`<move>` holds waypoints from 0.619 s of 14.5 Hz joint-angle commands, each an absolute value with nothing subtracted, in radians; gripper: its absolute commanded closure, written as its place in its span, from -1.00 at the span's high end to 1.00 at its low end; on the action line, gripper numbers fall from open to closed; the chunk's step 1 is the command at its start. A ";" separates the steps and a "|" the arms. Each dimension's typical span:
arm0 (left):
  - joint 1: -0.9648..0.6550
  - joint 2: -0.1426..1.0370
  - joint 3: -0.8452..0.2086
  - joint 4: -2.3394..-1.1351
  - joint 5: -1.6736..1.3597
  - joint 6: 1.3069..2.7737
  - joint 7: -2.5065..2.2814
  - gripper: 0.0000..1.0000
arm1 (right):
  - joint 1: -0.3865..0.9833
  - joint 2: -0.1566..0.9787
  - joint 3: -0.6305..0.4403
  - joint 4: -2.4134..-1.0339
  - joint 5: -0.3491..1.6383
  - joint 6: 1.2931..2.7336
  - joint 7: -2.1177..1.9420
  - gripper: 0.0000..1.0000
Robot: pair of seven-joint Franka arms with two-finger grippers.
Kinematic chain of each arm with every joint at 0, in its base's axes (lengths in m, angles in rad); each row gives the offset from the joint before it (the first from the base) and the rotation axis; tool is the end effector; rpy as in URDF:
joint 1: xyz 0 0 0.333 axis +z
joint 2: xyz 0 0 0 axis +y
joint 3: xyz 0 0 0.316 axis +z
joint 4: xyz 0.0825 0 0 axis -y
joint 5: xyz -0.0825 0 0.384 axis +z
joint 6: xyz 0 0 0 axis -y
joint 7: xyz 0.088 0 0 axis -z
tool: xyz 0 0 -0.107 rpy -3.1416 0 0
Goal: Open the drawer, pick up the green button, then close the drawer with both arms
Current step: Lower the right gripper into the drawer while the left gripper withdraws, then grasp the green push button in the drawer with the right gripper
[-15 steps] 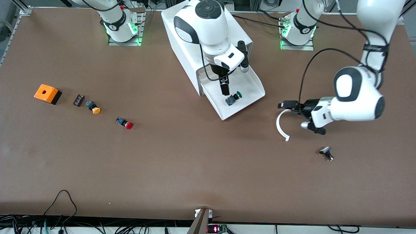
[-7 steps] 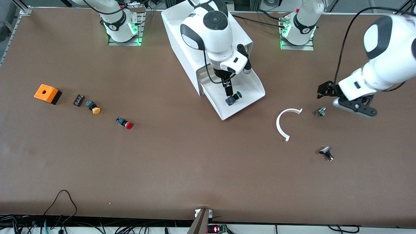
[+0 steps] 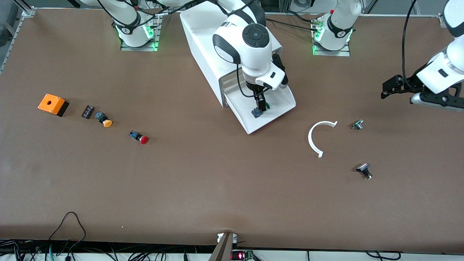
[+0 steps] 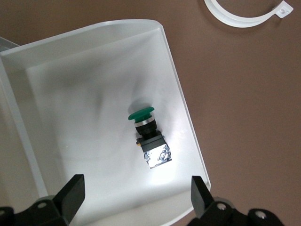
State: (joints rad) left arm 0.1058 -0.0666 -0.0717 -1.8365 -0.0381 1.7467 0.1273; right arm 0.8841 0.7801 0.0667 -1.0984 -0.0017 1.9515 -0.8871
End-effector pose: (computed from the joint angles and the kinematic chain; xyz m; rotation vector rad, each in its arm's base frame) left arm 0.5394 0.0140 0.5496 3.1041 -0.1334 -0.0321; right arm 0.4590 0.6150 0.3624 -1.9012 -2.4393 -0.1131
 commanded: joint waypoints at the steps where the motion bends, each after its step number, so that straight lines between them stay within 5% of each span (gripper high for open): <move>1: 0.104 -0.049 -0.077 -1.795 0.018 1.707 0.057 1.00 | 0.888 0.854 0.072 -1.035 0.008 1.974 -0.936 1.00; 9: 0.138 -0.015 -0.075 -1.714 0.020 1.690 -0.014 1.00 | 0.891 0.905 0.071 -1.039 0.002 1.980 -0.963 1.00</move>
State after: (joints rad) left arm 0.1260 -0.0520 -0.0724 -1.8000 -0.0020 1.7266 0.0018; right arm 0.8883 0.8720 0.0681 -1.0821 -0.0019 1.9867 -0.9418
